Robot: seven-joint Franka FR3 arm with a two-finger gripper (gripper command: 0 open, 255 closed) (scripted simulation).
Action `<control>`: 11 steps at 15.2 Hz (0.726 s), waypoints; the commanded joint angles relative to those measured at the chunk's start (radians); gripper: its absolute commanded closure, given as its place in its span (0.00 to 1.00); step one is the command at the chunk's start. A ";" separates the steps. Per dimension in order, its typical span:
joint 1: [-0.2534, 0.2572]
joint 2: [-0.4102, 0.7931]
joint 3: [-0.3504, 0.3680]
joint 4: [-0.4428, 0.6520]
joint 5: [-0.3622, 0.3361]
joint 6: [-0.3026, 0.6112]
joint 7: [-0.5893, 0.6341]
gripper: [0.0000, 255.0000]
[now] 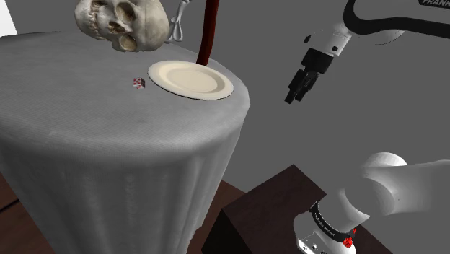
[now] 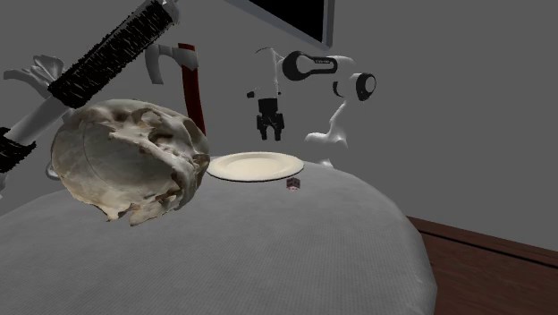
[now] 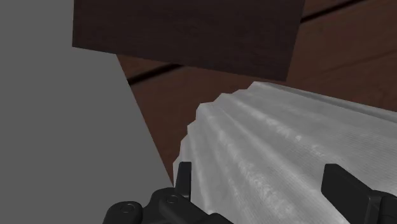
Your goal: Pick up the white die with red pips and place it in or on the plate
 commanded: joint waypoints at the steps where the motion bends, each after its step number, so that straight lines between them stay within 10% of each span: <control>1: 0.000 0.000 0.000 0.000 0.000 0.000 0.000 0.00; 11: 0.004 0.054 0.290 0.098 0.162 0.012 0.486 0.00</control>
